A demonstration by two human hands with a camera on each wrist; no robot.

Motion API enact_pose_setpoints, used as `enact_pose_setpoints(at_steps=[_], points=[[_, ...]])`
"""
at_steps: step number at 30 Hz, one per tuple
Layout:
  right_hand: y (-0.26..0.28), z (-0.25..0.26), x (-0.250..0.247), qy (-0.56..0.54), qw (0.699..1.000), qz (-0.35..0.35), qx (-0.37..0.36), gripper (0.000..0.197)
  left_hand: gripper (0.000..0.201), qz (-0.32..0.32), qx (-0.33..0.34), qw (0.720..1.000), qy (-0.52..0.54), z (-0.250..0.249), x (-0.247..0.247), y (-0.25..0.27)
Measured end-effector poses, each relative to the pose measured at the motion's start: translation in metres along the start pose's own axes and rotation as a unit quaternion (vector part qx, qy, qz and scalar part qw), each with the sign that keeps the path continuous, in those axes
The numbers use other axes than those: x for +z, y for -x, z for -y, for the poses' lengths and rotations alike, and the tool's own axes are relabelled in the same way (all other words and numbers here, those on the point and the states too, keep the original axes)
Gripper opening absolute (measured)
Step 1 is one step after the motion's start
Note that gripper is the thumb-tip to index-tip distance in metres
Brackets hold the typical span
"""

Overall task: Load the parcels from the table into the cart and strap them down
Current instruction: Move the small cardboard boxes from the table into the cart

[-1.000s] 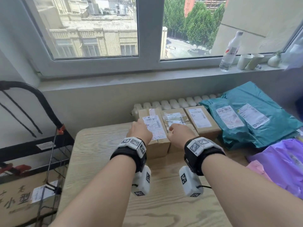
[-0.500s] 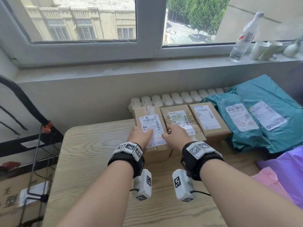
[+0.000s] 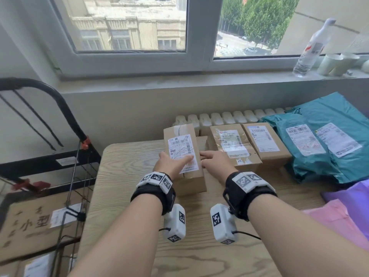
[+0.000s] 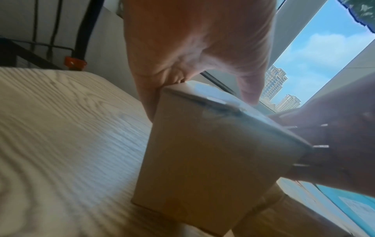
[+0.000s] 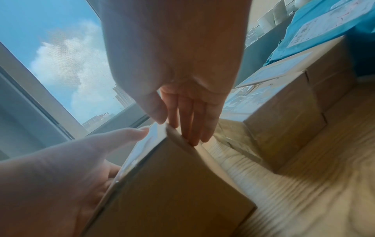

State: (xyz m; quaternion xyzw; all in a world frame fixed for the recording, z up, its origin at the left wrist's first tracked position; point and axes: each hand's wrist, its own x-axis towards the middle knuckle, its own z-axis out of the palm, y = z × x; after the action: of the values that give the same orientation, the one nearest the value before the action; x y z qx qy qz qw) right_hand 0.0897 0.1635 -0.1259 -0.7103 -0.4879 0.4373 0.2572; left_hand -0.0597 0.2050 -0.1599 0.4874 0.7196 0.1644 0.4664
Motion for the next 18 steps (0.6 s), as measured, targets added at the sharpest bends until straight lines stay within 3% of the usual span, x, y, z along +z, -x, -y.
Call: enact_pose_setpoints(at_steps=[6, 10, 14, 18], points=[[0.054, 0.0, 0.02, -0.024, 0.999, 0.012, -0.028, 0.058, 0.134, -0.06, 0.029, 0.998, -0.014, 0.033, -0.015, 0.056], [0.093, -0.003, 0.038, -0.049, 0.998, 0.014, -0.039, 0.055, 0.135, -0.073, 0.039, 0.996, -0.023, 0.059, -0.026, 0.099], [0.125, -0.003, 0.066, -0.034, 0.998, -0.02, -0.054, 0.026, 0.134, -0.104, 0.049, 0.993, 0.001, 0.092, -0.041, 0.132], [0.146, -0.001, 0.099, -0.04, 0.997, -0.003, -0.059, 0.048, 0.109, -0.168, 0.04, 0.985, 0.003, 0.122, -0.061, 0.15]])
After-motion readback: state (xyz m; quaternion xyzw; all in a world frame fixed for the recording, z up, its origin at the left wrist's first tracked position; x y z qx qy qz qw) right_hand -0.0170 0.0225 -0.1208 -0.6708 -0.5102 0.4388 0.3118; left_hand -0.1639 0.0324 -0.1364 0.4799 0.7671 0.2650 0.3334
